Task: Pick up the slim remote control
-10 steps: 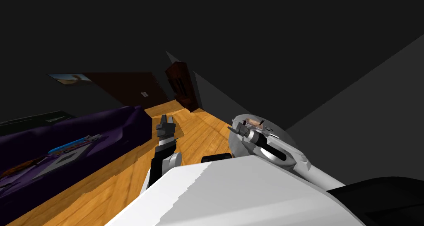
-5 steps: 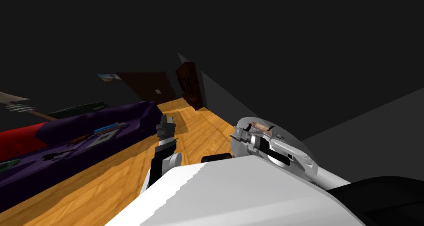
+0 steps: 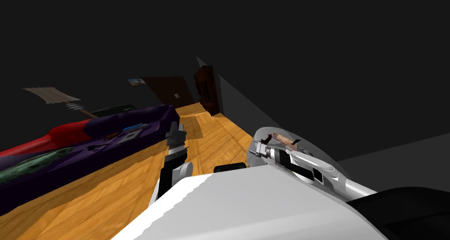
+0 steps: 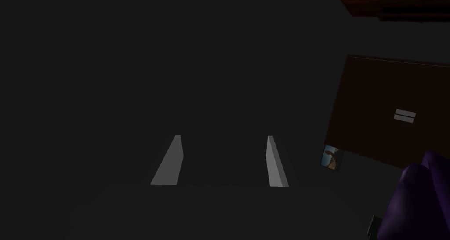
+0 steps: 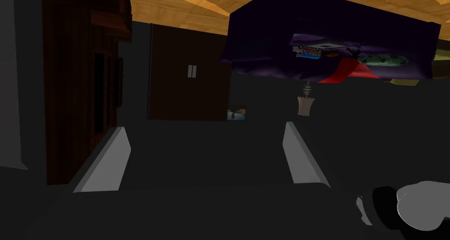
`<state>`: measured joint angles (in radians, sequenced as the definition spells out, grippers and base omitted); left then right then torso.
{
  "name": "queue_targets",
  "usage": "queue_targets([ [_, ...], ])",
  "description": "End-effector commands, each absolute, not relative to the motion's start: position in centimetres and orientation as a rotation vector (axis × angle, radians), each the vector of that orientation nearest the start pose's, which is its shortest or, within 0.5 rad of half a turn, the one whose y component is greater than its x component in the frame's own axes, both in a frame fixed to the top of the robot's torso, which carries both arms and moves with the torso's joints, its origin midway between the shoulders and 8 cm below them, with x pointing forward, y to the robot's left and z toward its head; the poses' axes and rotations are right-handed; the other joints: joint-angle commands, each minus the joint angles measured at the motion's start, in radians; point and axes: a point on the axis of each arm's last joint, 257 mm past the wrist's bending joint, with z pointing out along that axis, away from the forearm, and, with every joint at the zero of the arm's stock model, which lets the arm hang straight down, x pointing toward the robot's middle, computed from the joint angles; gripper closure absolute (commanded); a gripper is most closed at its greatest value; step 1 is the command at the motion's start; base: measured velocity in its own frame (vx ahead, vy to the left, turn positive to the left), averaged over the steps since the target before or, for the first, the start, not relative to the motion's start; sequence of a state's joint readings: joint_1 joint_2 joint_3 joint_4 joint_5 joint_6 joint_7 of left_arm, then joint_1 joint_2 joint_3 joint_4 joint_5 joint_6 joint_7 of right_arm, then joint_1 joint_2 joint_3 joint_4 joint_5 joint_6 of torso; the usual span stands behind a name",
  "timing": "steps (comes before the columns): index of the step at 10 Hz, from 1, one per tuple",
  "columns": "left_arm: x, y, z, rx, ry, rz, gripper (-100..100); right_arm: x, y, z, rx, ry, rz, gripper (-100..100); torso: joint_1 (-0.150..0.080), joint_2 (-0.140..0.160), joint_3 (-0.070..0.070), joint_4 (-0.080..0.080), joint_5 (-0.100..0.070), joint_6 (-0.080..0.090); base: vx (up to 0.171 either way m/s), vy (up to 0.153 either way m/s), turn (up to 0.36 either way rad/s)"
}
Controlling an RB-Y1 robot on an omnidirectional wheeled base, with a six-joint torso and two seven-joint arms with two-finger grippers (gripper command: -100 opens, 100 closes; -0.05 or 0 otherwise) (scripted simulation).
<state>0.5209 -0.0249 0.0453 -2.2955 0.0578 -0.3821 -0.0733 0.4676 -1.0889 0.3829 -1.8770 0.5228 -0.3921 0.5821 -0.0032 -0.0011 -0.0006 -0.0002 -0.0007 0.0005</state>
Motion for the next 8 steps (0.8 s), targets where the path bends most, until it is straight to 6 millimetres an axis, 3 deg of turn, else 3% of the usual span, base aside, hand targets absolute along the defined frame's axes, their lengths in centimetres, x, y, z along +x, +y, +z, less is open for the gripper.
queue_targets([
  [1, 35.3, 30.9, 0.2, -0.774, 0.656, -1.191, 0, 26.1, -26.9, -35.9, -1.027, 1.917, 0.336, -100, 0.0, 0.0, 0.0, 0.0, 0.0, 0.0, -0.013, -0.069, 0.399],
  [2, 35.3, 30.9, 0.2, -0.774, 0.657, -1.191, 0, 25.9, -27.6, -36.1, -1.054, 1.921, 0.32, -100, -0.002, 0.0, 0.0, 0.0, 0.0, 0.0, -0.013, -0.065, 0.232],
  [3, 35.3, 30.9, 0.2, -0.774, 0.657, -1.191, 0, 23.6, -29.8, -38.4, -1.159, 1.97, 0.265, -100, -0.002, 0.001, 0.0, 0.0, -0.001, 0.001, -0.003, -0.055, 0.417],
  [4, 35.3, 30.9, 0.2, -0.774, 0.657, -1.191, 0, 23.5, -30.2, -38.6, -1.163, 1.977, 0.258, -100, -0.002, 0.0, 0.0, 0.0, -0.001, 0.0, 0.0, -0.048, 0.109],
  [6, 35.3, 30.9, 0.2, -0.774, 0.657, -1.191, 0, 18.5, -35.3, -42.5, -1.361, 2.072, 0.157, -100, -0.001, 0.0, 0.0, 0.0, 0.0, 0.001, -0.007, -0.05, 0.294],
  [7, 35.3, 30.9, 0.2, -0.774, 0.657, -1.191, 0, 18.6, -34.9, -41.9, -1.385, 2.051, 0.161, -100, -0.002, 0.0, 0.0, 0.0, 0.0, 0.001, -0.008, -0.053, 0.201],
  [8, 35.3, 30.9, 0.2, -0.774, 0.657, -1.191, 0, 18.4, -35.9, -42.4, -1.386, 2.071, 0.144, -100, -0.001, 0.0, 0.0, 0.0, -0.001, 0.001, 0.001, -0.018, 0.018],
])
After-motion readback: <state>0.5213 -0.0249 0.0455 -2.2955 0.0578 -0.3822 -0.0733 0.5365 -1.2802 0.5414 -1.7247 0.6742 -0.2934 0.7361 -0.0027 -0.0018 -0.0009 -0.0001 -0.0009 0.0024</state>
